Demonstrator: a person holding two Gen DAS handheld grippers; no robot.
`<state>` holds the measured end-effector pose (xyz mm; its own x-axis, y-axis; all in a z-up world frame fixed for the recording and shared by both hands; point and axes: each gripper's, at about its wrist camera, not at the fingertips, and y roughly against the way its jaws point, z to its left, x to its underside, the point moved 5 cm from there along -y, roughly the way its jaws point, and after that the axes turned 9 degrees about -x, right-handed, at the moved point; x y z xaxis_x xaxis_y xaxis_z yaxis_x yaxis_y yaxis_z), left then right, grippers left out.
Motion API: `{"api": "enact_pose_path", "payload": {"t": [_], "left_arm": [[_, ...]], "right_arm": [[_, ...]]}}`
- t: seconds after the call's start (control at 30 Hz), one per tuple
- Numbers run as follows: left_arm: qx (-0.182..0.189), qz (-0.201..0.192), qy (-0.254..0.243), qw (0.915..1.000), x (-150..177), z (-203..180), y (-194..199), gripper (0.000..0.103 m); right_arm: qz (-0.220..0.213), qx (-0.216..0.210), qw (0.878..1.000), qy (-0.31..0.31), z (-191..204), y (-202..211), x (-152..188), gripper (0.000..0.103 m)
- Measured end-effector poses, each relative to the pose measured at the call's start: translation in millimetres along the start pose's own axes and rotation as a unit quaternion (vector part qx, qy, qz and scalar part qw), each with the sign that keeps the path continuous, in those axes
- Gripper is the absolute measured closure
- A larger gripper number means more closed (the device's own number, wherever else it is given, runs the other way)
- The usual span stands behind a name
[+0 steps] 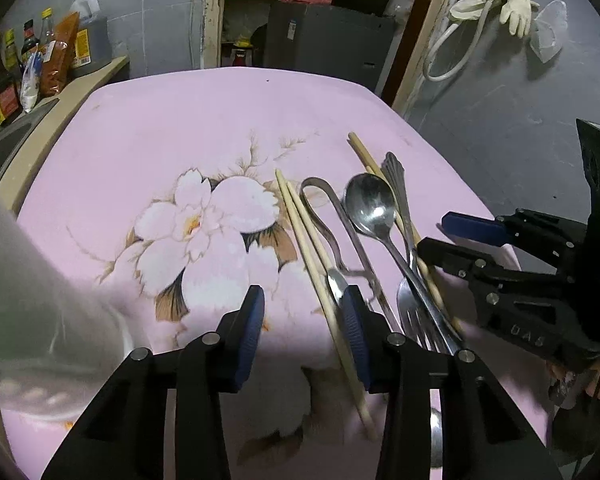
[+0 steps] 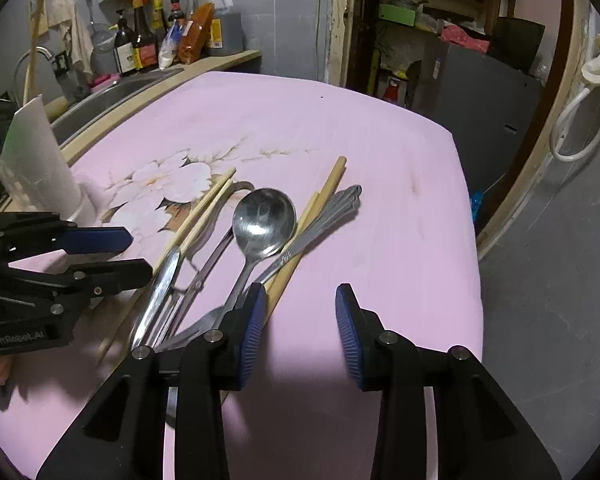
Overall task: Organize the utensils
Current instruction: 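Move the left tool back to the utensil pile while the right tool returns too, then close the left tool on another wooden chopstick while the right tool grasps one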
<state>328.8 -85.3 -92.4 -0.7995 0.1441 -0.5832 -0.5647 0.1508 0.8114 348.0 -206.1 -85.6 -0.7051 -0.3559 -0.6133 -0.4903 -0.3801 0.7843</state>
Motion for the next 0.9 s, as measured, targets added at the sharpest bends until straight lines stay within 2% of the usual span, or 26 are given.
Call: {"api": "enact_pose_path", "payload": {"t": [0.07,0.13,0.3,0.43,0.53,0.63,0.7,0.73,0.77,0.8,0.9], "left_arm": [[-0.006,0.005,0.003,1.0000,-3.5,0.7,-5.4,0.077],[-0.008,0.008,0.007,0.9999,-6.8,1.0,-10.0,0.078],[-0.007,0.014,0.010,0.9998,-15.6,-0.7,-17.8,0.078],[-0.009,0.018,0.007,0.9998,-25.3,-4.0,-25.2,0.078],[-0.006,0.025,0.017,0.9995,-28.1,-4.3,-27.6,0.078],[-0.006,0.033,0.027,0.9991,-33.7,-3.6,-31.1,0.079],[-0.007,0.038,0.029,0.9988,-36.0,-4.2,-32.4,0.079],[-0.009,0.038,0.026,0.9989,-36.1,-4.5,-32.3,0.080],[-0.011,0.039,0.022,0.9990,-36.4,-5.3,-32.0,0.090],[-0.010,0.041,0.019,0.9989,-35.9,-5.4,-32.6,0.096],[0.007,0.053,0.020,0.9984,-31.1,-3.8,-31.2,0.098]], "right_arm": [[0.002,0.003,1.000,0.001,-1.1,-4.0,-3.6,0.070],[0.004,0.010,1.000,0.005,-2.2,-5.8,-7.2,0.071],[0.013,0.015,1.000,0.008,-7.7,-4.2,-5.9,0.071],[0.027,0.003,1.000,-0.007,-11.2,-8.4,-7.4,0.072],[0.027,0.017,0.999,0.003,-9.5,-12.9,-11.4,0.072],[0.025,0.017,1.000,-0.008,-14.1,-15.7,-14.0,0.076],[0.023,0.013,0.999,-0.018,-18.2,-16.8,-15.0,0.083],[0.024,0.007,0.999,-0.020,-19.0,-16.4,-15.0,0.087],[0.025,0.004,0.999,-0.023,-19.3,-15.4,-14.2,0.092],[0.026,0.004,0.999,-0.022,-19.7,-13.3,-12.7,0.092],[0.030,0.006,0.999,-0.015,-20.8,-5.8,-6.9,0.092]]}}
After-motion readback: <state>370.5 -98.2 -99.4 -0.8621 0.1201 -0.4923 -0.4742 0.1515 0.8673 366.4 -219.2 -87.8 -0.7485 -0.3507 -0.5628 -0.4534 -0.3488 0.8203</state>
